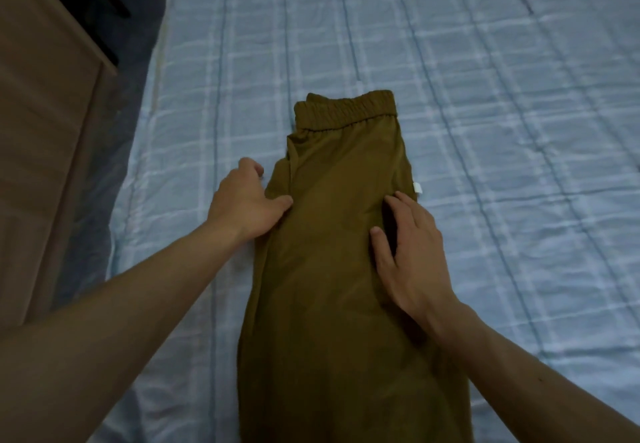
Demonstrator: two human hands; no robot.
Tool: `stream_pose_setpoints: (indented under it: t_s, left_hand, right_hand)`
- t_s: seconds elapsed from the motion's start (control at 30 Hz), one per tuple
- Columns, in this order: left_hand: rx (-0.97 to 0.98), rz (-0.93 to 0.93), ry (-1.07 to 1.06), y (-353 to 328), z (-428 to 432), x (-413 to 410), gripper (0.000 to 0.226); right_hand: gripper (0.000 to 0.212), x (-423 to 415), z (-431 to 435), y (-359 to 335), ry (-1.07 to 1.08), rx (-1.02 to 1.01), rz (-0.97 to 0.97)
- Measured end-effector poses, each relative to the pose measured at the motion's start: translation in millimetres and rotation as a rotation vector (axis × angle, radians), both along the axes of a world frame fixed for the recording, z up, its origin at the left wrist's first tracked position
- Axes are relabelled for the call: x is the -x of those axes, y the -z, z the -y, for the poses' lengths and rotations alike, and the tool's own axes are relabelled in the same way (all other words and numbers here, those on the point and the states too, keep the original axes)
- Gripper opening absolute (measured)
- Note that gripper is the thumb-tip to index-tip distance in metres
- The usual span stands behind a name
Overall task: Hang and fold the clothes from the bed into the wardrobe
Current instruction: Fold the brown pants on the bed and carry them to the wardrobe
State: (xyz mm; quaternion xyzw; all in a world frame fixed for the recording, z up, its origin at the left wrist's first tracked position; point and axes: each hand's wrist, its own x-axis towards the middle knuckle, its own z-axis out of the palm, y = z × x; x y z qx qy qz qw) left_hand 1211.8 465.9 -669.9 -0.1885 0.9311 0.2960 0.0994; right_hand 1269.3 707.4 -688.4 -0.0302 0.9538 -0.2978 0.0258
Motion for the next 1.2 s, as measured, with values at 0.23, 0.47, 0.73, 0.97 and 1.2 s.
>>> stream_pose_setpoints:
  t_s: [0.23,0.47,0.73,0.97,1.2]
  left_hand:
    - [-0.189,-0.141,-0.001,-18,-7,57,0.05]
    - [-0.243,-0.127,-0.099,4,-22,110,0.021]
    - [-0.23,-0.208,-0.058,8,-20,158,0.017]
    - [0.302,-0.535,0.316,11,-42,107,0.054]
    - [0.466,-0.225,0.624,52,-25,117,0.07]
  right_hand:
    - [0.052,59,24,-21,-0.028,0.024,-0.029]
    - [0.059,117,30,-16,-0.059,-0.029,-0.005]
    - [0.06,144,24,-9,-0.168,-0.086,-0.127]
    - [0.064,144,20,15,-0.249,-0.277,-0.057]
    - [0.073,160,16,35,-0.291,-0.362,-0.106]
